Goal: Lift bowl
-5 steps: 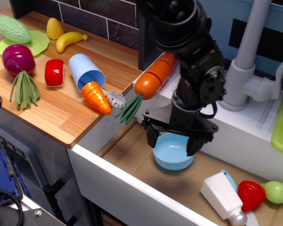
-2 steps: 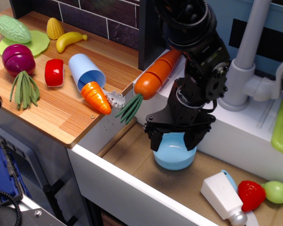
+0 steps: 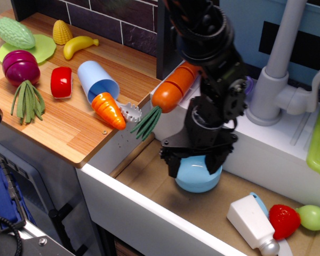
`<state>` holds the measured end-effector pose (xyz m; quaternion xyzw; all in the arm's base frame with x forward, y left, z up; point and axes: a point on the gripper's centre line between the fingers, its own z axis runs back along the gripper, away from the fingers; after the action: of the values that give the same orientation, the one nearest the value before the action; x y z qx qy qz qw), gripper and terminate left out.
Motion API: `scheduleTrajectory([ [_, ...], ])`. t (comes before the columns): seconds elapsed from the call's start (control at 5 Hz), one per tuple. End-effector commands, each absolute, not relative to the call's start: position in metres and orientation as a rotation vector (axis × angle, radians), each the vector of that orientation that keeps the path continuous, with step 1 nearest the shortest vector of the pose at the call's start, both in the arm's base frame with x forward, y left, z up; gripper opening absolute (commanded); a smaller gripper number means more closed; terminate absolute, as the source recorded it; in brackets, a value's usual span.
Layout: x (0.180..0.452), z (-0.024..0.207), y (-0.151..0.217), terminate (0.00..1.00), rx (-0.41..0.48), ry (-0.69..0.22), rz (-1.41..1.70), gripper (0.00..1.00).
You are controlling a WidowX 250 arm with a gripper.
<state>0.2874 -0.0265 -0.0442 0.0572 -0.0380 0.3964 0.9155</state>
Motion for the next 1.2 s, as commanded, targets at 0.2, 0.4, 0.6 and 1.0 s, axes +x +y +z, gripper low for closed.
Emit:
scheduleTrajectory([
  [0.2, 0.302, -0.052, -0.012, 0.00, 0.062, -0.089, 0.870, 1.00],
  [0.4, 0.299, -0.059, -0.014, 0.00, 0.078, -0.111, 0.891, 1.00],
  [0.6, 0.294, -0.066, -0.014, 0.00, 0.065, -0.118, 0.892, 1.00],
  [1.0, 0.278, -0.084, -0.021, 0.00, 0.079, -0.125, 0.952, 0.00],
])
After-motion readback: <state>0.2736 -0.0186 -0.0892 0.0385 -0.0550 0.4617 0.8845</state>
